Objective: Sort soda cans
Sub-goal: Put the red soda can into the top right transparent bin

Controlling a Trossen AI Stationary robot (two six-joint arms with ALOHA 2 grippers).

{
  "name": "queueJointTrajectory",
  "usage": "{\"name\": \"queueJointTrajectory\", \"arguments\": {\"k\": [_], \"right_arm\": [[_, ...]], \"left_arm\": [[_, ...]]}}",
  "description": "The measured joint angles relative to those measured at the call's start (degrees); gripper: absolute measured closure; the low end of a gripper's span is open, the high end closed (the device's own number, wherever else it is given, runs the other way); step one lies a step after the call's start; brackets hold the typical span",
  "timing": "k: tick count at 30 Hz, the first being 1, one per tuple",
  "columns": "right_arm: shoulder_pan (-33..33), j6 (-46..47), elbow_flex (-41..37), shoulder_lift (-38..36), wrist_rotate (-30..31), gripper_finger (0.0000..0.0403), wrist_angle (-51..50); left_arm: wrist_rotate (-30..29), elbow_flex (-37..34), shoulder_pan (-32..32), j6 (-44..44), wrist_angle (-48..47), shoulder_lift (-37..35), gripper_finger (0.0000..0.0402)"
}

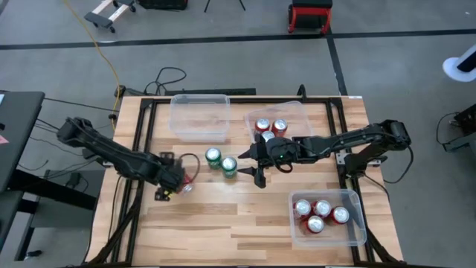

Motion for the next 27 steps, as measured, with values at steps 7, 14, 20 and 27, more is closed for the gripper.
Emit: {"name": "queueJointTrajectory", "arguments": {"k": [7, 14, 20, 27], "right_arm": [[0.57, -0.01, 0.00, 0.00, -0.06, 0.0143, -0.55], [0.69, -0.07, 0.00, 0.00, -0.17, 0.0143, -1.22], [0.70, -0.15, 0.00, 0.00, -0.17, 0.0143, -2.03], [1.42, 2.06, -0.97, 0.00, -0.13, 0.0143, -2.08]], "left_arm": [[-3.54, -0.55, 2.86, 15.56, 10.50, 7.66, 0.0059], [-2.44, -0.67, 5.78, 19.66, 11.89, 19.01, 0.0059], [-1.78, -0.16, 7.21, 15.59, 12.40, 25.01, 0.0073], [-3.30, 0.98, 7.26, 8.78, 15.12, 19.44, 0.0113]]}}
